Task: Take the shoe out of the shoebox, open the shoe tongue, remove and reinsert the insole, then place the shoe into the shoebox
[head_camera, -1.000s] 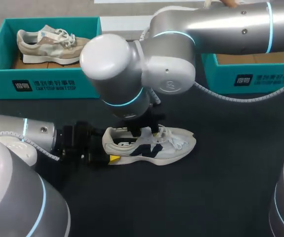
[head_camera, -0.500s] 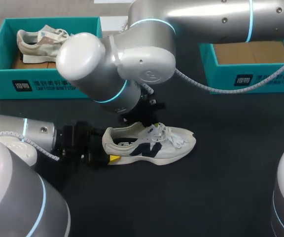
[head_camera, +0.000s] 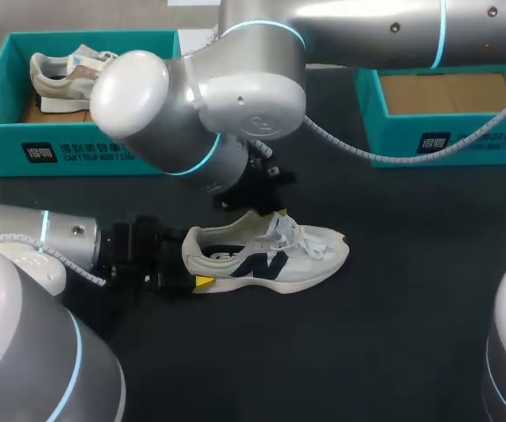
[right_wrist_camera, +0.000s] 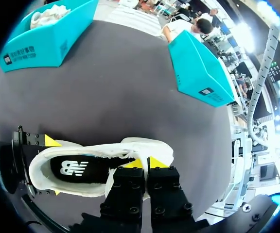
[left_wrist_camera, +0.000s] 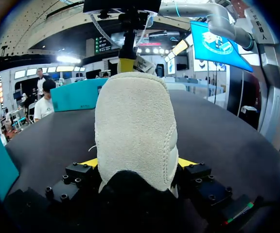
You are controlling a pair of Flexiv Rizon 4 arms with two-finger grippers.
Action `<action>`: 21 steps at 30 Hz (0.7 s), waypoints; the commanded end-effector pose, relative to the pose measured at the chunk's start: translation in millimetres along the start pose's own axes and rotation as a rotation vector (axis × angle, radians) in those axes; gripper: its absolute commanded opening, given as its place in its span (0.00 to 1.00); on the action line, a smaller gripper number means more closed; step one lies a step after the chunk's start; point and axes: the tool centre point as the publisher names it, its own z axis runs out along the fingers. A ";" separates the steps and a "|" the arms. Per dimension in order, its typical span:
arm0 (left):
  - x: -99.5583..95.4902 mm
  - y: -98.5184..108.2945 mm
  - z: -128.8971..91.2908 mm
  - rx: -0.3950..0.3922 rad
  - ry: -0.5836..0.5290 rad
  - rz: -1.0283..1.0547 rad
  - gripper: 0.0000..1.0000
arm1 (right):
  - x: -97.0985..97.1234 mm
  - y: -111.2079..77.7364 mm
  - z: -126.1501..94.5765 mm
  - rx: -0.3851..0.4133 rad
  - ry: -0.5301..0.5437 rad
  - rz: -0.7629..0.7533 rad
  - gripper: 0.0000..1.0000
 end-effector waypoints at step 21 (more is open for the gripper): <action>0.1 -0.1 1.6 -0.004 0.002 0.000 0.00 | -29.6 20.7 35.6 -0.035 0.270 -0.408 0.00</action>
